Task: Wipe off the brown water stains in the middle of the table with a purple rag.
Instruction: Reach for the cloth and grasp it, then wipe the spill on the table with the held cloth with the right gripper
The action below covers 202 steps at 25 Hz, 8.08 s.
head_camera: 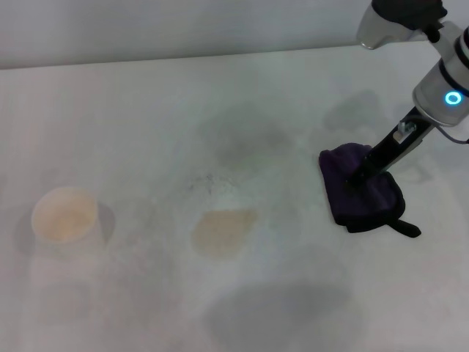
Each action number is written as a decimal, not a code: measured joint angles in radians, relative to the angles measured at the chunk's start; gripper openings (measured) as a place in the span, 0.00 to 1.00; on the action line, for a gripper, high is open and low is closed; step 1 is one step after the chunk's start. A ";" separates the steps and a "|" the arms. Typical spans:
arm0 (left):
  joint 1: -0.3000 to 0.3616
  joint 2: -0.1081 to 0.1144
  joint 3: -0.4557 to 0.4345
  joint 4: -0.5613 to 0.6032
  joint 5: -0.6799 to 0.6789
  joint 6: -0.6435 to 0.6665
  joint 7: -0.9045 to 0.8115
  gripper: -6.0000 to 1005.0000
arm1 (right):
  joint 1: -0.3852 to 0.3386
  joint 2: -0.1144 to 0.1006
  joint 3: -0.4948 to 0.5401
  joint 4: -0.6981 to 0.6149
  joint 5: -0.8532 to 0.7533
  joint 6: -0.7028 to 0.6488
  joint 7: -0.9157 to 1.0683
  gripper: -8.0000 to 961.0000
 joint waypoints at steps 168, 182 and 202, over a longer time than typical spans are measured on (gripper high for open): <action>0.008 -0.009 0.010 0.000 0.023 0.026 0.017 0.89 | 0.363 0.132 -0.916 -0.026 0.473 0.257 0.145 0.12; 0.018 -0.007 0.010 0.001 0.023 0.029 0.017 0.89 | 0.365 0.128 -0.732 0.163 0.317 0.304 0.162 0.12; 0.012 -0.003 0.002 0.011 0.015 0.036 0.020 0.89 | 0.083 0.096 -0.118 0.027 -0.149 0.077 0.110 0.16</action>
